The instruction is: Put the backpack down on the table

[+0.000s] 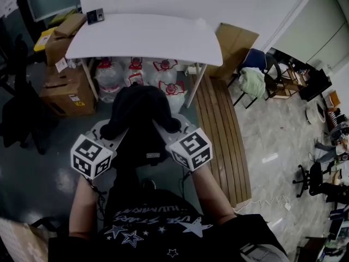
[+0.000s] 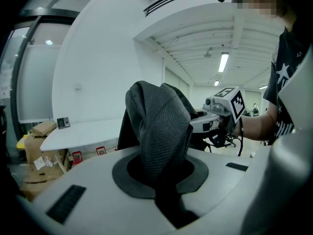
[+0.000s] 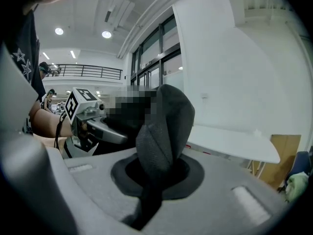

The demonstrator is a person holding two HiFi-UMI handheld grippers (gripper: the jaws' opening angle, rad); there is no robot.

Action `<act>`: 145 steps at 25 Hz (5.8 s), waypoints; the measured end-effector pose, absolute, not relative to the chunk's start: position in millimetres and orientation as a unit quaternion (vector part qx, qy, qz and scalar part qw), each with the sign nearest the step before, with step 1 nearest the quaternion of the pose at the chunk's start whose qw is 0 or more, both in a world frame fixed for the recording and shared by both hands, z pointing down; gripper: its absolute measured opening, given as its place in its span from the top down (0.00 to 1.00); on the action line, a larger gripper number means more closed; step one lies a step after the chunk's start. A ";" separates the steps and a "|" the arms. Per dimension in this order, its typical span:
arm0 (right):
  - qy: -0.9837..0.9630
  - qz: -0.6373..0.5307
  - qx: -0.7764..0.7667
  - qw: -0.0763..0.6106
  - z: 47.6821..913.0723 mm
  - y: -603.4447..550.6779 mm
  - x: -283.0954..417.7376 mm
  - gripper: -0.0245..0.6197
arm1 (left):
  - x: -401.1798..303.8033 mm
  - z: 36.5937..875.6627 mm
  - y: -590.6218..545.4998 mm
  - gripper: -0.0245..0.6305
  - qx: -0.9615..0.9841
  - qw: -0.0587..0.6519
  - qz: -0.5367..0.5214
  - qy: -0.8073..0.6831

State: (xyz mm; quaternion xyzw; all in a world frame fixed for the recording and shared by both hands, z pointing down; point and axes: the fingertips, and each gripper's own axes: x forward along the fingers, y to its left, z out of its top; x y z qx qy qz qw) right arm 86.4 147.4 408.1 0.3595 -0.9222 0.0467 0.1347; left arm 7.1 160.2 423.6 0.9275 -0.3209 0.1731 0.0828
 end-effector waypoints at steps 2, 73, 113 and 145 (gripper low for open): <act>-0.920 0.052 0.362 0.137 411.5 140.7 85.7 0.93 | 6.3 426.8 152.6 0.89 0.928 0.084 0.175 -0.317; -0.878 0.020 0.458 0.136 375.6 -328.7 -16.9 0.93 | -96.1 395.2 -333.1 0.89 0.961 0.037 0.154 -0.228; -0.891 -0.027 0.438 0.120 346.2 -635.9 53.5 0.93 | -26.8 372.2 -639.6 0.89 0.952 0.023 0.143 -0.270; -0.882 0.011 0.456 0.115 366.6 -617.2 48.4 0.41 | -65.0 403.7 -624.2 0.50 0.936 0.033 0.115 -0.332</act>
